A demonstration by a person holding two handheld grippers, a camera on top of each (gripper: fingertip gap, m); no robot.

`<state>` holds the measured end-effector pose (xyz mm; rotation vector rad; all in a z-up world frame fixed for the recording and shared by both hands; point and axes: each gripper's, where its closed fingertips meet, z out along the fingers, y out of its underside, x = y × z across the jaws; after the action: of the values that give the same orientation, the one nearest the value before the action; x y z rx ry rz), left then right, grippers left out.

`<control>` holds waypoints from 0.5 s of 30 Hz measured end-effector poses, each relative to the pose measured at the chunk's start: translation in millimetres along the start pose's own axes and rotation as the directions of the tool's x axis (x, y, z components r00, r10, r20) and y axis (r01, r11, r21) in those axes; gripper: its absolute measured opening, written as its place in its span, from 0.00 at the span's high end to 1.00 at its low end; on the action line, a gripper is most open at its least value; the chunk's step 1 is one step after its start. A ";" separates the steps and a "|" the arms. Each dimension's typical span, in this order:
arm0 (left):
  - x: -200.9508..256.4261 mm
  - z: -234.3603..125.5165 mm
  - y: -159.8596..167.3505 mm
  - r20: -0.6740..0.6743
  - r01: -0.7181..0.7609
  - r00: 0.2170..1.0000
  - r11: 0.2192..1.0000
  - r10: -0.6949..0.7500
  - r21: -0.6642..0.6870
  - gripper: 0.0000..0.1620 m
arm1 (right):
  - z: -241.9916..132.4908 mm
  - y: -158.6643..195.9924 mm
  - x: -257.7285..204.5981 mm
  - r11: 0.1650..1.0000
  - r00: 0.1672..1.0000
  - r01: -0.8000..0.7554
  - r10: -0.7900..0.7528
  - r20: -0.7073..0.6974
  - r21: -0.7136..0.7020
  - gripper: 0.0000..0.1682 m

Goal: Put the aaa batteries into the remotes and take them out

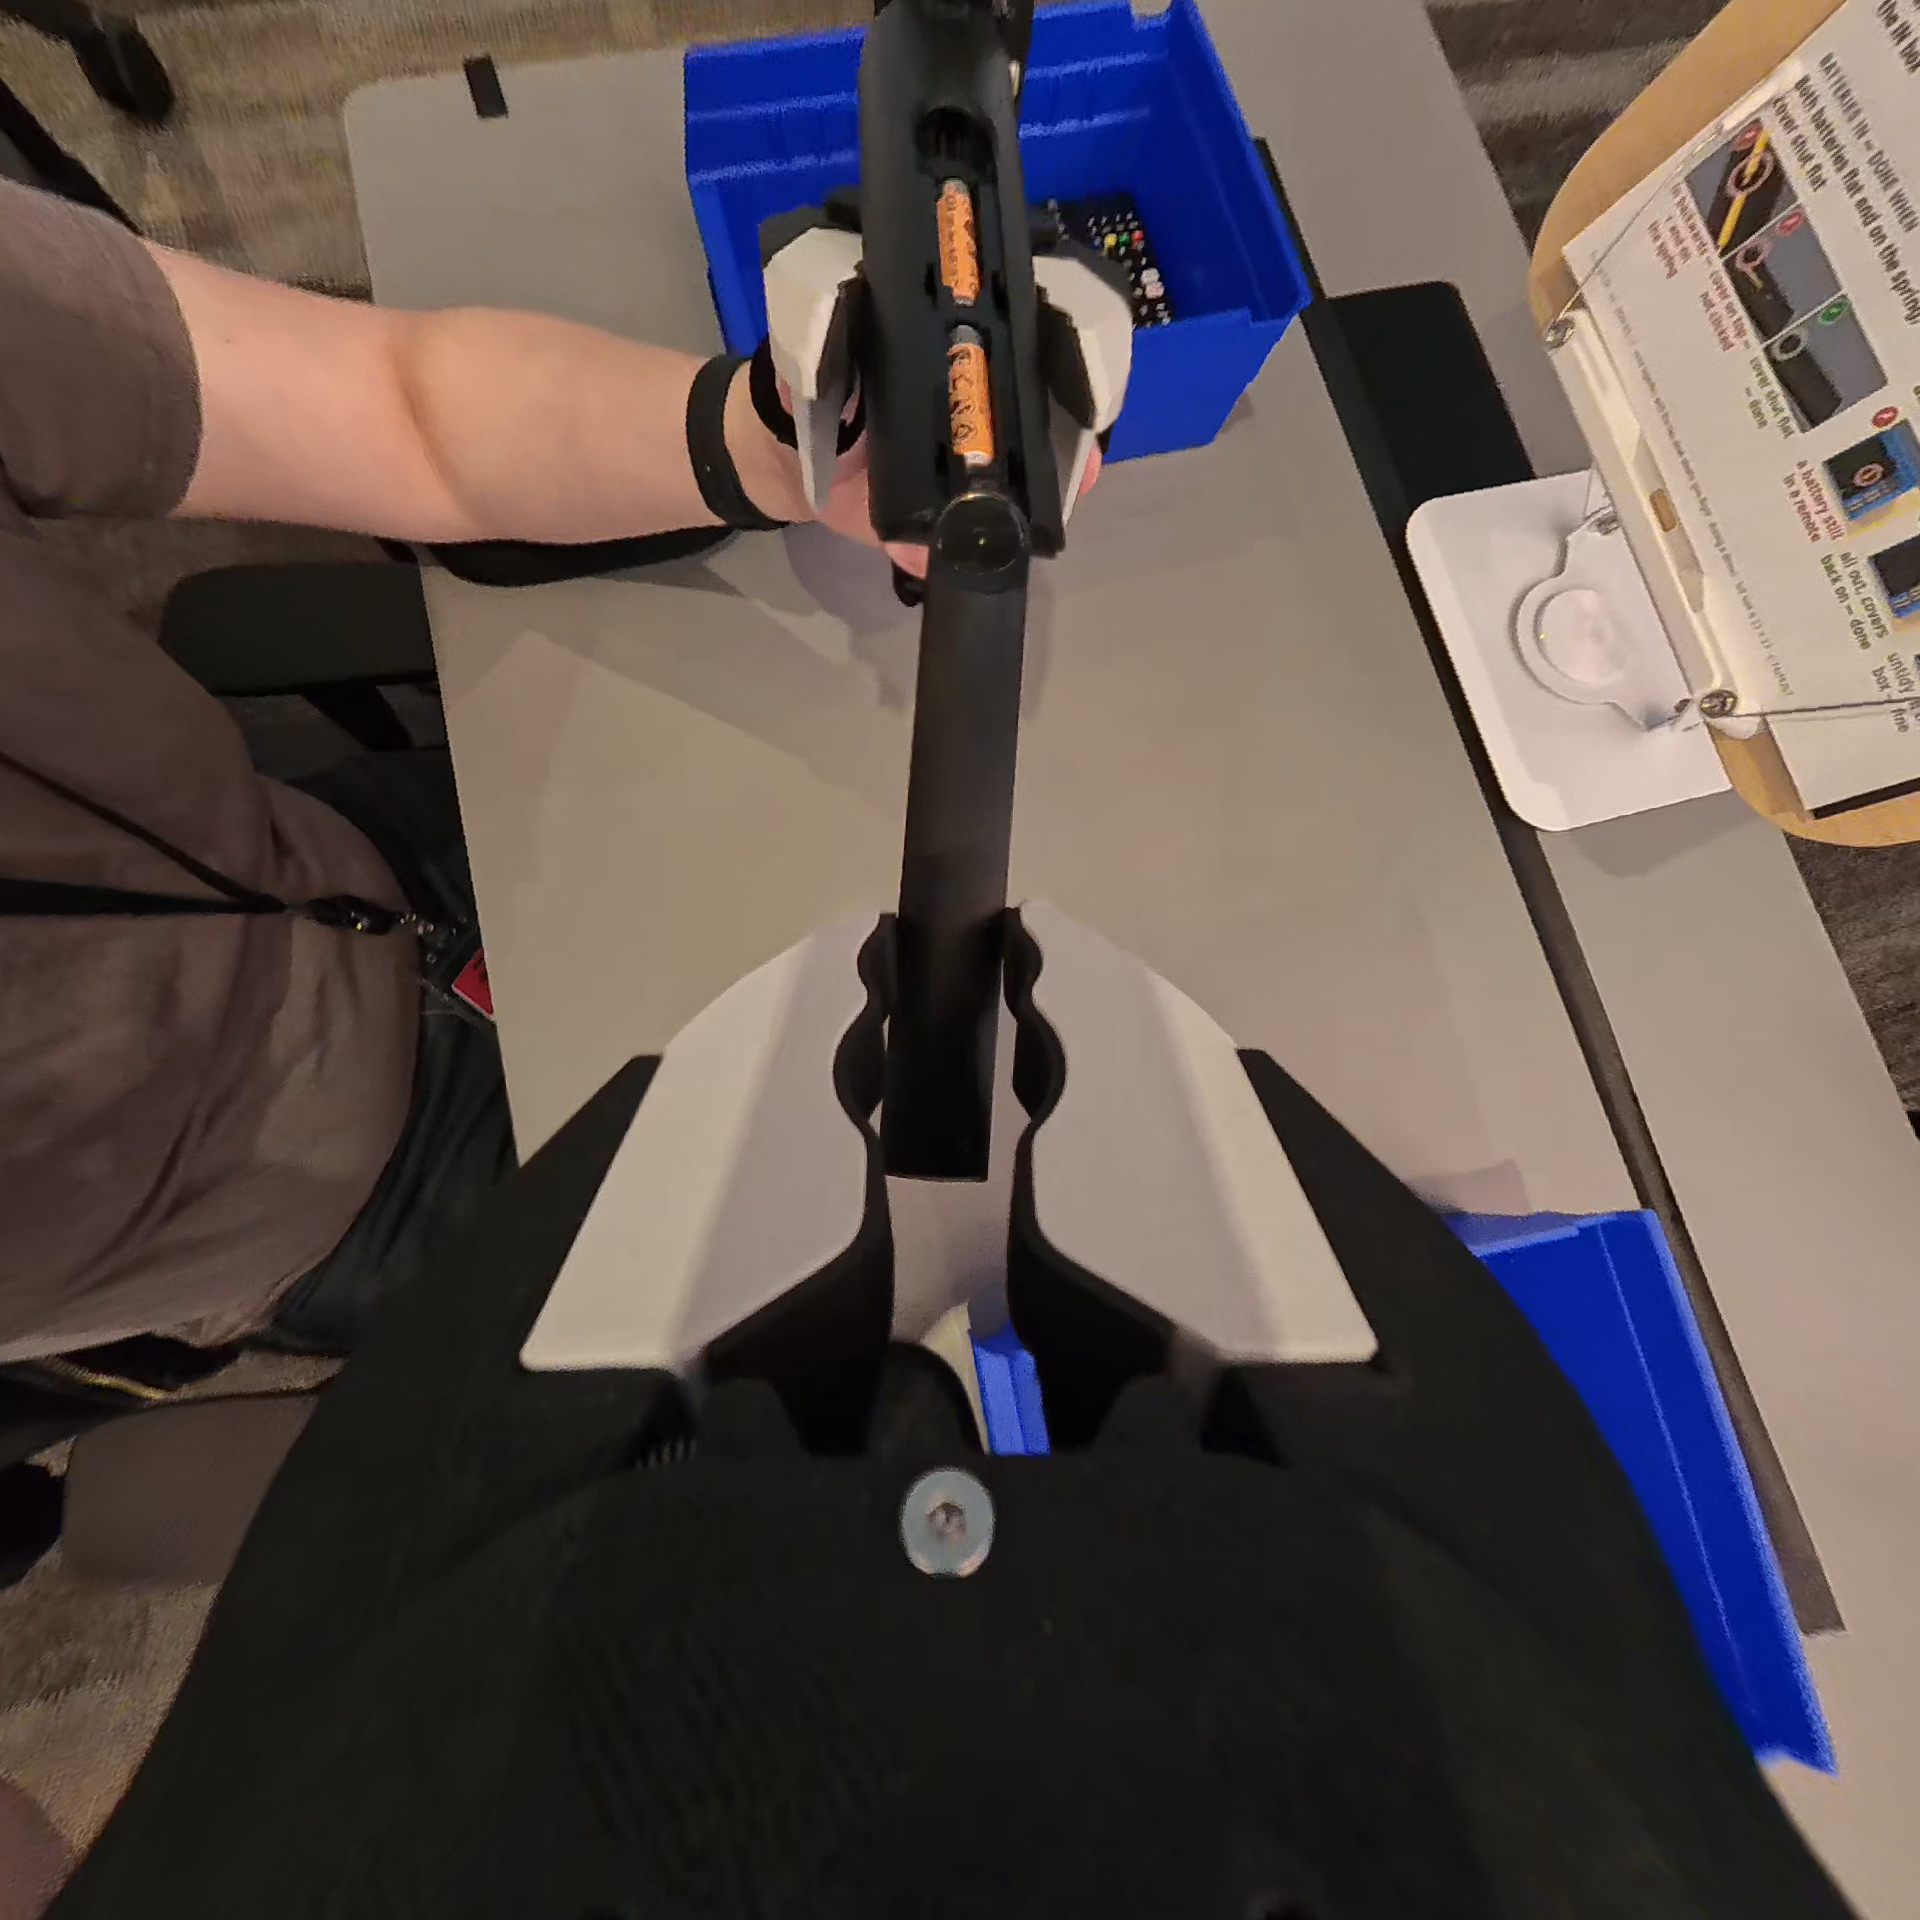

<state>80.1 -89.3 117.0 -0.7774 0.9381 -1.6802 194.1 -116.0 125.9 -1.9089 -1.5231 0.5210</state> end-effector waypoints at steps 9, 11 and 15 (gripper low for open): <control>3.5 2.2 4.7 -0.022 -0.014 1.000 1.000 0.014 0.012 0.62 | -9.1 -2.3 -2.4 0.981 0.998 0.042 -0.035 0.044 -0.192 0.87; 3.8 1.9 4.4 -0.026 -0.013 1.000 1.000 0.014 0.015 0.62 | -8.7 -3.1 -1.7 0.974 0.999 0.041 -0.032 0.044 -0.223 0.87; 3.2 1.1 4.0 -0.025 -0.015 1.000 1.000 0.016 0.018 0.62 | -5.8 -8.7 -2.1 0.968 0.998 0.050 -0.040 0.044 -0.247 0.87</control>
<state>82.0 -93.3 114.3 -0.7366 0.9429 -1.6862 191.1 -118.3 135.9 -2.0550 -1.7213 0.3624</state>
